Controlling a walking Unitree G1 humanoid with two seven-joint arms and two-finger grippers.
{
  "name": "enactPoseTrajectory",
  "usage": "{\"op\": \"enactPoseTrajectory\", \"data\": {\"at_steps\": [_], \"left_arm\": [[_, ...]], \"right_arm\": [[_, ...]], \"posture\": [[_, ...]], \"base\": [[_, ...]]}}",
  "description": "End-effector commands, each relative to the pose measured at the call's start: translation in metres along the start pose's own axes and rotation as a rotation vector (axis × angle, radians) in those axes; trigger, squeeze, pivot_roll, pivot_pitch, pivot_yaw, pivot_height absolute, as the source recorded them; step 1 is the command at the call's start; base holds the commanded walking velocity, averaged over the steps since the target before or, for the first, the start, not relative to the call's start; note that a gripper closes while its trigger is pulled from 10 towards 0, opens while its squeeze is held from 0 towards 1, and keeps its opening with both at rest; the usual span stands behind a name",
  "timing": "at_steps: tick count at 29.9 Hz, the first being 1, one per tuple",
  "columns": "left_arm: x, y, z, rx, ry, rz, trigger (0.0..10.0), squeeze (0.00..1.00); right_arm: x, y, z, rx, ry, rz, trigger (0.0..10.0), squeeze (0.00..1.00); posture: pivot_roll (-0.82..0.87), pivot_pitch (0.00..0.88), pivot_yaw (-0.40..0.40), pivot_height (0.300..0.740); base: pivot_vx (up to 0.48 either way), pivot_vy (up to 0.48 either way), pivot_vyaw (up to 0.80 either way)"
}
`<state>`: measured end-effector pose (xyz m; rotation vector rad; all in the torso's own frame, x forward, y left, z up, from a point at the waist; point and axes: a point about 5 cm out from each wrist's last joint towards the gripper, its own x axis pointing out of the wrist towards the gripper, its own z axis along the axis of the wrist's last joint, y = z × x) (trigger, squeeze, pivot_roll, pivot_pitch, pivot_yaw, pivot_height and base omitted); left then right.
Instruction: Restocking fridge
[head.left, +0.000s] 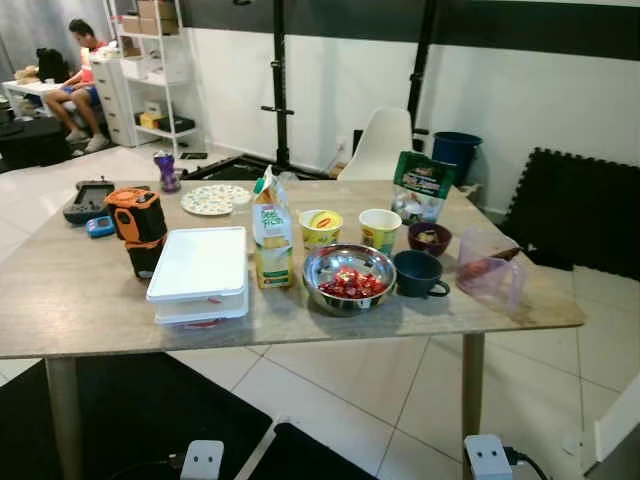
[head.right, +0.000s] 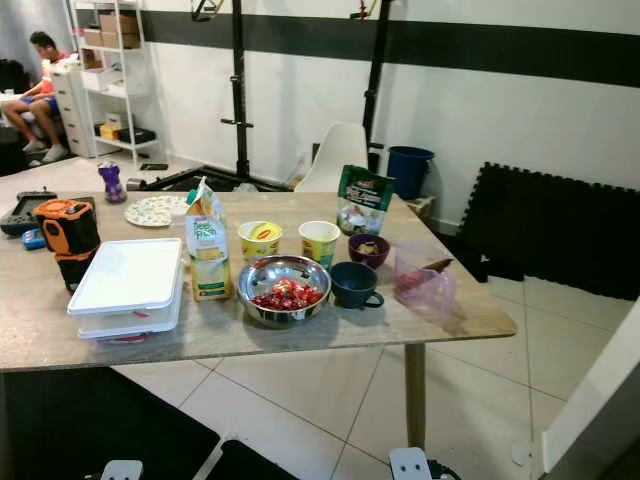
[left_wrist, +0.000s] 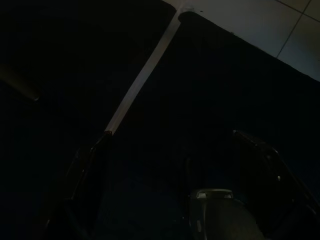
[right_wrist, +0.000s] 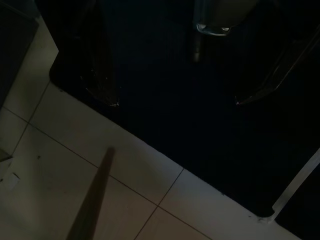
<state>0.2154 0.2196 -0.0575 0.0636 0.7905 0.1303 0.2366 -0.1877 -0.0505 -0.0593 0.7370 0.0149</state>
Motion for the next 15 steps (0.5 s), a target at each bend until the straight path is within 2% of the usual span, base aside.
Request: {"op": "enactPoseTrajectory", "data": {"at_steps": [1, 15], "left_arm": [[-0.0011, 0.0057, -0.0028, 0.010, 0.010, 0.014, 10.0, 0.00], [0.0004, 0.0071, 0.0024, 0.026, 0.002, 0.029, 10.0, 0.00]], "right_arm": [[-0.0005, 0.0007, -0.0036, -0.002, 0.016, 0.000, 10.0, 0.00], [-0.0016, -0.0011, -0.0052, 0.014, 0.006, -0.010, 10.0, 0.00]], "posture": [[-0.01, 0.040, -0.044, 0.740], [-0.03, 0.051, -0.031, 0.740]], "base": [[0.000, 0.000, 0.00], [0.000, 0.000, 0.00]]}}
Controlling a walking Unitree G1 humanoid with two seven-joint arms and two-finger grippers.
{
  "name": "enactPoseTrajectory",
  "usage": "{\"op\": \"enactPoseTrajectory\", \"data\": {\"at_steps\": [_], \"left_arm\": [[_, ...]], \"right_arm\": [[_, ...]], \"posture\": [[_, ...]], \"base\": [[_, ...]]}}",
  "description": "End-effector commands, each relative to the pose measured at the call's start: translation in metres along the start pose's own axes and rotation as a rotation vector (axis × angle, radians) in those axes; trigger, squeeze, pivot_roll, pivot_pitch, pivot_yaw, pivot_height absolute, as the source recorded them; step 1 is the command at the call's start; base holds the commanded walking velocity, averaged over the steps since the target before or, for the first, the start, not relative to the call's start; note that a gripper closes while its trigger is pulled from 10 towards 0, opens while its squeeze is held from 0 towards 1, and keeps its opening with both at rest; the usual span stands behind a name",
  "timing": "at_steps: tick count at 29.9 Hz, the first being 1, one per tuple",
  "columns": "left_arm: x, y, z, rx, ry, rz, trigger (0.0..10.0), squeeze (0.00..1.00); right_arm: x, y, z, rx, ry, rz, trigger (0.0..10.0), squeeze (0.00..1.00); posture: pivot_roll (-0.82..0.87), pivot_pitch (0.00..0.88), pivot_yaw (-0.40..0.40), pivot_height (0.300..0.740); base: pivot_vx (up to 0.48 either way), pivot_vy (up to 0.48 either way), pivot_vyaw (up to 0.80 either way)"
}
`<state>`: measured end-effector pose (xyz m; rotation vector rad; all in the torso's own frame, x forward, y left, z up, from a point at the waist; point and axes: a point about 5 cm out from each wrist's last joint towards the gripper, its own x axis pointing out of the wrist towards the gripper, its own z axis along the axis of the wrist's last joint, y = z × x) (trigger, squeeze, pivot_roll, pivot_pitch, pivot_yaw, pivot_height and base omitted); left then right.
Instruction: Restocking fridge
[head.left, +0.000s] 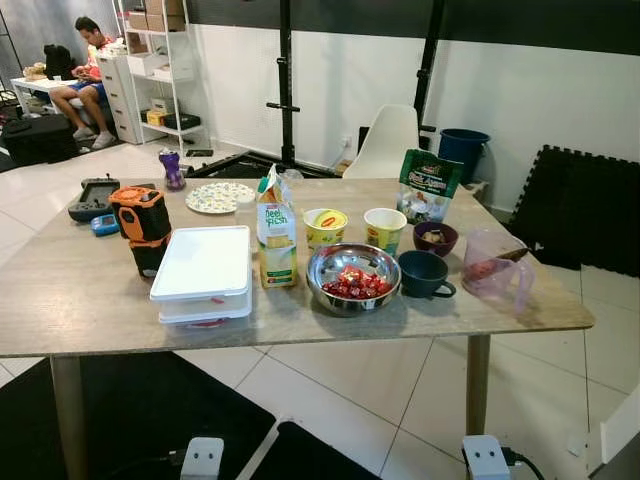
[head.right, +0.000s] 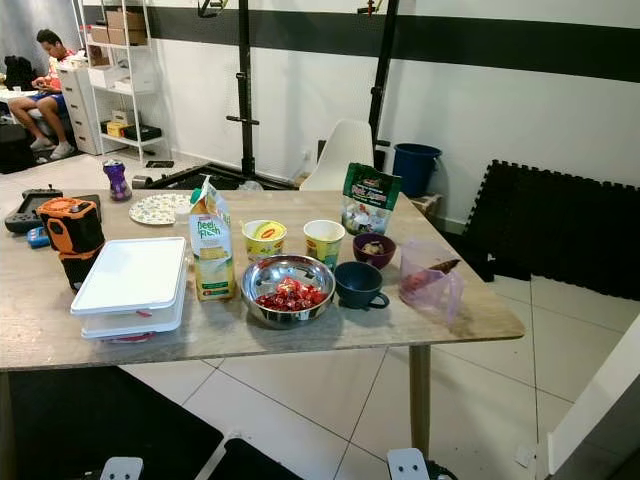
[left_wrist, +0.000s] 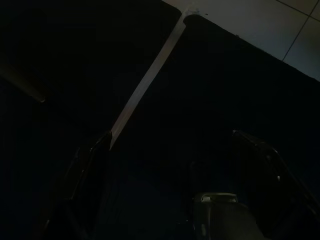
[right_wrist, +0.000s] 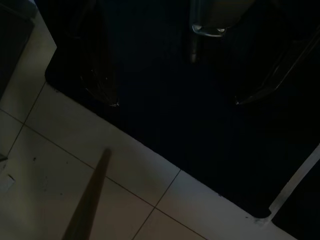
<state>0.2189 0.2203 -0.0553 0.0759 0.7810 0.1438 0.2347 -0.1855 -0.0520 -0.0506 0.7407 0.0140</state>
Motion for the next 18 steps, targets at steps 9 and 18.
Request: {"op": "enactPoseTrajectory", "data": {"at_steps": [9, 18], "left_arm": [[0.000, 0.000, 0.001, 0.041, -0.003, -0.014, 10.0, 0.00], [0.002, -0.003, 0.006, 0.064, -0.008, -0.024, 10.0, 0.00]], "right_arm": [[0.004, 0.005, 0.036, -0.051, -0.125, 0.162, 10.0, 0.00], [-0.025, 0.037, 0.155, -0.272, -0.363, 0.896, 10.0, 0.00]], "posture": [[-0.04, 0.077, -0.010, 0.740], [-0.05, 0.075, -0.013, 0.740]], "base": [[0.000, 0.000, 0.00], [0.000, 0.000, 0.00]]}}
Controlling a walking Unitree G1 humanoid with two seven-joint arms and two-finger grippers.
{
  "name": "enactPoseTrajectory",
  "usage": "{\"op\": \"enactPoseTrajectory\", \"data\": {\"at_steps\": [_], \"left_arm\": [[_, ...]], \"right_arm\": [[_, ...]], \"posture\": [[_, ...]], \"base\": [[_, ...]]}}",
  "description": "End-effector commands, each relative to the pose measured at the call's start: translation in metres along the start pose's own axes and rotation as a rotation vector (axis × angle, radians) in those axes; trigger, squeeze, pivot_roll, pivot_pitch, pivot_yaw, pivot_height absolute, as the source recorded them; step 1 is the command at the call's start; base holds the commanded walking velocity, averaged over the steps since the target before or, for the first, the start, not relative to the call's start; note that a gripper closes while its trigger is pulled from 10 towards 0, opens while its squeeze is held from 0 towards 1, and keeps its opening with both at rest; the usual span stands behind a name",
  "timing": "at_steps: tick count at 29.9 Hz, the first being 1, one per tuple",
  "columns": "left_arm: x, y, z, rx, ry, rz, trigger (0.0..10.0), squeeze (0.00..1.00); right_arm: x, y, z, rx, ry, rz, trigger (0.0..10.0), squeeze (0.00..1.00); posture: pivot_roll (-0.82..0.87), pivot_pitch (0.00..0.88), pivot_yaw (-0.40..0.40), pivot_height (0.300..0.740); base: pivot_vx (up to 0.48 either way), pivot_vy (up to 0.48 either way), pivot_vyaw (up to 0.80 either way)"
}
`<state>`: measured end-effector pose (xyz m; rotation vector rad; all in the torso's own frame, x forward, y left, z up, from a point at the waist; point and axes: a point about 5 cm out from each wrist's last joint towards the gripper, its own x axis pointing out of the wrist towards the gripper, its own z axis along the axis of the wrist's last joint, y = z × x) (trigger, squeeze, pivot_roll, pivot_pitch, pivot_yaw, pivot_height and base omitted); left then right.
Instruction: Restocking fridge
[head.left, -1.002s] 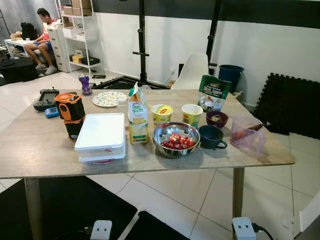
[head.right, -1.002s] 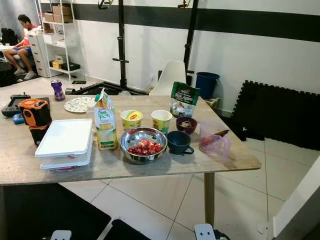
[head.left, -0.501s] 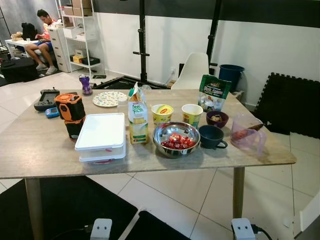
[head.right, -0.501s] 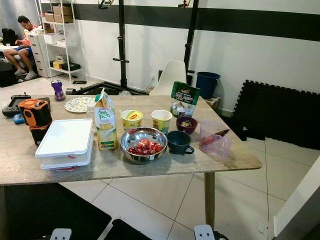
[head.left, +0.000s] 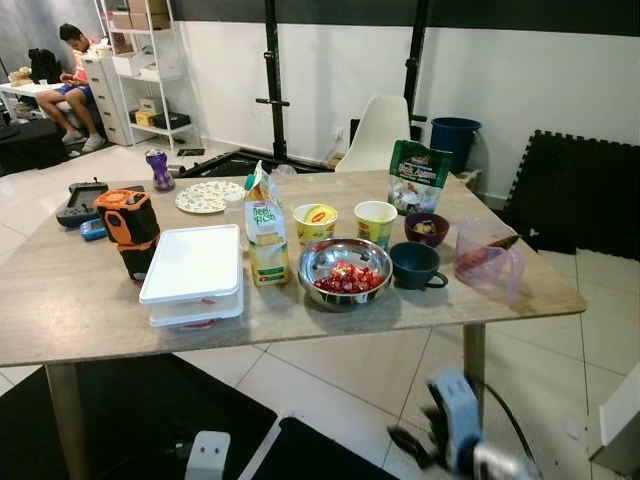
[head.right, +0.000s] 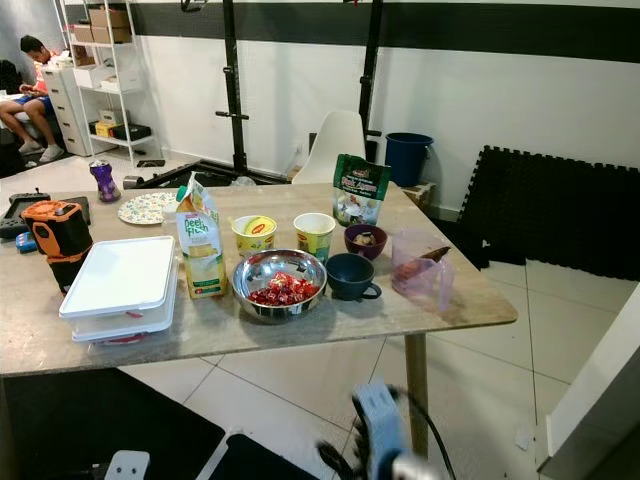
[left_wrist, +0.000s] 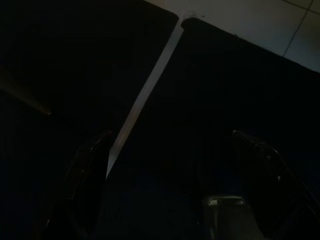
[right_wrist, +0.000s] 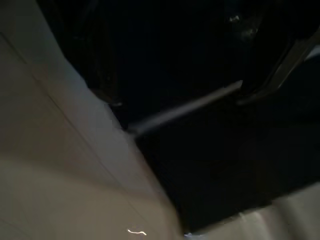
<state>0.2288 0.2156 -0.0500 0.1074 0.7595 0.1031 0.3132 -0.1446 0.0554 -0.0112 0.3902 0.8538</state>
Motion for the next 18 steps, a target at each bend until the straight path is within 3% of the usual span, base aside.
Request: {"op": "enactPoseTrajectory", "data": {"at_steps": [1, 2, 4, 5, 7, 10, 11, 14, 17, 18], "left_arm": [[-0.001, 0.001, -0.004, 0.022, 0.014, 0.000, 10.0, 0.00], [-0.001, 0.001, -0.004, 0.022, 0.014, 0.000, 10.0, 0.00], [-0.001, -0.001, -0.004, 0.034, 0.010, -0.006, 10.0, 0.00], [-0.001, -0.002, -0.004, 0.058, 0.007, -0.015, 10.0, 0.00], [-0.002, -0.003, -0.005, 0.074, 0.006, -0.021, 10.0, 0.00], [-0.003, -0.007, -0.009, 0.137, 0.000, -0.050, 10.0, 0.00], [-0.003, -0.007, -0.009, 0.137, 0.000, -0.050, 10.0, 0.00], [-0.004, -0.005, -0.012, 0.152, -0.001, -0.051, 10.0, 0.00], [-0.005, -0.004, -0.012, 0.150, -0.001, -0.049, 10.0, 0.00], [-0.005, -0.001, -0.013, 0.152, 0.002, -0.041, 10.0, 0.00]], "right_arm": [[-0.003, 0.000, 0.051, -0.012, -0.135, 0.145, 10.0, 0.00], [-0.003, 0.000, 0.051, -0.012, -0.135, 0.145, 10.0, 0.00], [-0.006, -0.003, 0.092, -0.040, -0.275, 0.160, 10.0, 0.00], [-0.007, -0.008, 0.112, -0.082, -0.346, 0.111, 10.0, 0.00], [-0.008, -0.012, 0.125, -0.108, -0.390, 0.075, 10.0, 0.00], [-0.010, -0.027, 0.153, -0.129, -0.484, -0.143, 10.0, 0.00], [-0.010, -0.027, 0.153, -0.129, -0.484, -0.143, 10.0, 0.00], [-0.012, -0.039, 0.161, -0.122, -0.506, -0.302, 10.0, 0.00], [-0.013, -0.041, 0.161, -0.120, -0.500, -0.329, 10.0, 0.00], [-0.011, -0.045, 0.157, -0.158, -0.445, -0.395, 10.0, 0.77]], "posture": [[-0.05, 0.076, -0.014, 0.740], [-0.05, 0.076, -0.014, 0.740], [-0.05, 0.076, -0.023, 0.740], [-0.05, 0.077, -0.028, 0.740], [-0.05, 0.077, -0.030, 0.740], [-0.04, 0.086, -0.038, 0.740], [-0.04, 0.086, -0.038, 0.740], [-0.03, 0.093, -0.042, 0.740], [-0.03, 0.093, -0.042, 0.740], [-0.03, 0.096, -0.036, 0.740]], "base": [[0.000, 0.000, 0.00], [0.000, 0.000, 0.00], [0.000, 0.000, 0.00], [0.000, 0.000, 0.00], [0.000, 0.000, 0.00], [0.000, 0.000, 0.00], [0.000, 0.000, 0.00], [0.000, 0.000, 0.00], [0.000, 0.000, 0.00], [0.000, 0.000, 0.00]]}}
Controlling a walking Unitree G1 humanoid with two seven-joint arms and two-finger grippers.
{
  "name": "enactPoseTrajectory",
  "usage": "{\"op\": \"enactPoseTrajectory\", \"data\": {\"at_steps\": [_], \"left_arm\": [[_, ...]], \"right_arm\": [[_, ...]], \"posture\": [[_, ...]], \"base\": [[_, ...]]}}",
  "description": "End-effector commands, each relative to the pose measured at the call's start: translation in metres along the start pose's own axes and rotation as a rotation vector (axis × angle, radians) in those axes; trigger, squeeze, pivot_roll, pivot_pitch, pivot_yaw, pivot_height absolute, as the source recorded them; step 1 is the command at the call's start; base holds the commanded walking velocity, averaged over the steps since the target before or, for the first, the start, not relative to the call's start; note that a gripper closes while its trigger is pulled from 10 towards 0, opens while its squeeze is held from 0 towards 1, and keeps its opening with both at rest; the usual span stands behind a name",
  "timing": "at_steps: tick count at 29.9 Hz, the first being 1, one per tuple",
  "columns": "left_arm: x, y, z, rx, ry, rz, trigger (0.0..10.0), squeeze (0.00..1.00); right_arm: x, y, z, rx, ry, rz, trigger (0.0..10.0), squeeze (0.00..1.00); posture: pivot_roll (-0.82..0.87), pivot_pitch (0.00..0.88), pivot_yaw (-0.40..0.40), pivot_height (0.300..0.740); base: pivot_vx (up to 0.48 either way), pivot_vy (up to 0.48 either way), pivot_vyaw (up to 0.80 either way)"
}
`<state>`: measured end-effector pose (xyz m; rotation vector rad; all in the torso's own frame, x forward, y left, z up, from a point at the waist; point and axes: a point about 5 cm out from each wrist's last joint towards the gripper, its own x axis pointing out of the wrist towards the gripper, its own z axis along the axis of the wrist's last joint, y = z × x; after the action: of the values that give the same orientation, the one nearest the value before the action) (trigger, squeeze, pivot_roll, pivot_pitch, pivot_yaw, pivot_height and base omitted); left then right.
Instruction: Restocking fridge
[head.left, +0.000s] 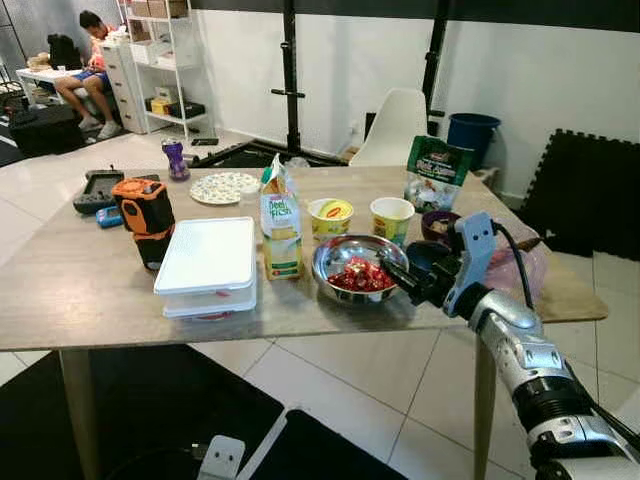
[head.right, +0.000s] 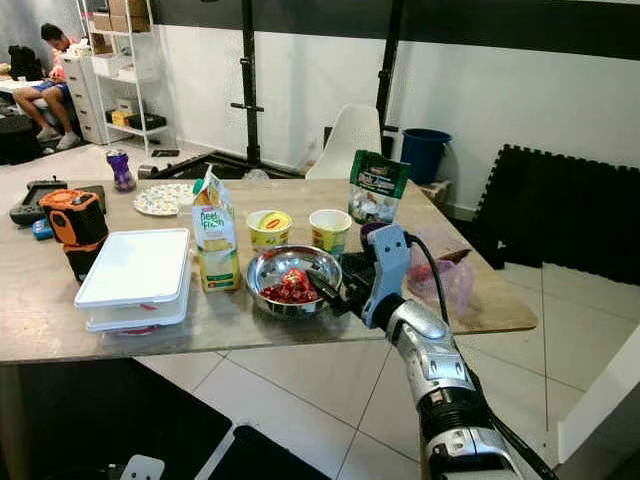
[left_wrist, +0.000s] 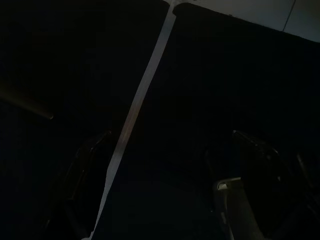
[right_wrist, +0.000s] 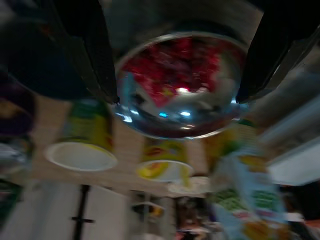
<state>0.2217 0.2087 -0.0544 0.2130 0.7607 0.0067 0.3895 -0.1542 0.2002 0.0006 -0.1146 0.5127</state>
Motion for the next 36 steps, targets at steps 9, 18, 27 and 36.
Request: {"op": "enactPoseTrajectory", "data": {"at_steps": [9, 18, 27, 36], "left_arm": [[-0.002, 0.008, -0.004, 0.026, 0.000, 0.004, 10.0, 0.00], [-0.005, 0.004, 0.015, 0.017, -0.152, -0.065, 10.0, 0.00], [-0.006, 0.007, 0.010, -0.005, -0.134, -0.063, 10.0, 0.00], [-0.005, 0.010, -0.002, -0.089, -0.066, -0.027, 10.0, 0.00]], "right_arm": [[-0.006, -0.032, -0.005, -0.080, 0.046, -0.306, 10.0, 0.00], [-0.008, -0.047, 0.001, -0.075, 0.060, -0.423, 10.0, 0.00], [-0.012, -0.055, 0.002, -0.003, 0.021, -0.493, 10.0, 0.00], [-0.097, -0.078, -0.088, 0.211, 0.250, -0.645, 10.0, 0.00]], "posture": [[-0.03, 0.122, -0.020, 0.740], [0.01, 0.182, -0.016, 0.740], [0.01, 0.170, -0.018, 0.740], [-0.02, 0.083, -0.043, 0.740]], "base": [[0.000, 0.000, 0.00], [0.000, 0.000, 0.00], [0.000, 0.000, 0.00], [0.000, 0.000, 0.00]]}}
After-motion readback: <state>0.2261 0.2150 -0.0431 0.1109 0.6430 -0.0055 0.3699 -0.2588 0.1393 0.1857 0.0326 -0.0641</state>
